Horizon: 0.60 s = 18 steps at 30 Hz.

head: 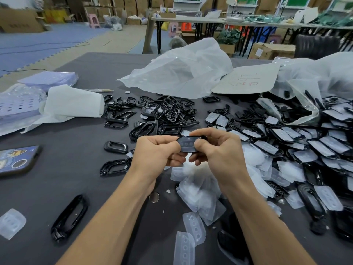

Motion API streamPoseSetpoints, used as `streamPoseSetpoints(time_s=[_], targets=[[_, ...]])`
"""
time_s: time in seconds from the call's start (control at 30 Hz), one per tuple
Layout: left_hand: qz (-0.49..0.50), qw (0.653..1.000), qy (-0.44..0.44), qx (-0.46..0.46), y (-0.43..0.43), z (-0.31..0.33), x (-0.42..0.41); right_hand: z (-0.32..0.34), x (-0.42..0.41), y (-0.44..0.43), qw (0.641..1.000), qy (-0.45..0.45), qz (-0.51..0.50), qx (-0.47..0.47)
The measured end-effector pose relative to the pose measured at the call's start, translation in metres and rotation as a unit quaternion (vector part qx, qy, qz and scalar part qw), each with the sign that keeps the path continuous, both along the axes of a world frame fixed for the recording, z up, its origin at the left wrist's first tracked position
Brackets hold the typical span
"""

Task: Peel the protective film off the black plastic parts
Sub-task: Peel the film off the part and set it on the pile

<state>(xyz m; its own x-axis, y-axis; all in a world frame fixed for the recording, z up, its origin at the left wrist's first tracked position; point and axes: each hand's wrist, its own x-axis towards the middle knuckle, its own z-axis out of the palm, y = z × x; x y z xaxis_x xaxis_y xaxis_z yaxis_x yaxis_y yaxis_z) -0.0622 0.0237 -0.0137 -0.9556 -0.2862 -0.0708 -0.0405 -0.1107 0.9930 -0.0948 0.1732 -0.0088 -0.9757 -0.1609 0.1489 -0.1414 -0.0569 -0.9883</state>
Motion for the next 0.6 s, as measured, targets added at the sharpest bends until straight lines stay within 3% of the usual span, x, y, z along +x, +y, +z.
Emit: streamPoseSetpoints(time_s=[0.3,0.6], targets=[[0.003,1.000,-0.015,0.016,0.0029,-0.0011,-0.0019,-0.0023,0.0004,-0.0015,1.000,0.010,-0.013,0.011],[0.035,0.988,0.041,-0.143,0.0022,-0.0092,-0.0028,-0.0025,0.0006,-0.0010,1.000,-0.008,0.001,0.024]])
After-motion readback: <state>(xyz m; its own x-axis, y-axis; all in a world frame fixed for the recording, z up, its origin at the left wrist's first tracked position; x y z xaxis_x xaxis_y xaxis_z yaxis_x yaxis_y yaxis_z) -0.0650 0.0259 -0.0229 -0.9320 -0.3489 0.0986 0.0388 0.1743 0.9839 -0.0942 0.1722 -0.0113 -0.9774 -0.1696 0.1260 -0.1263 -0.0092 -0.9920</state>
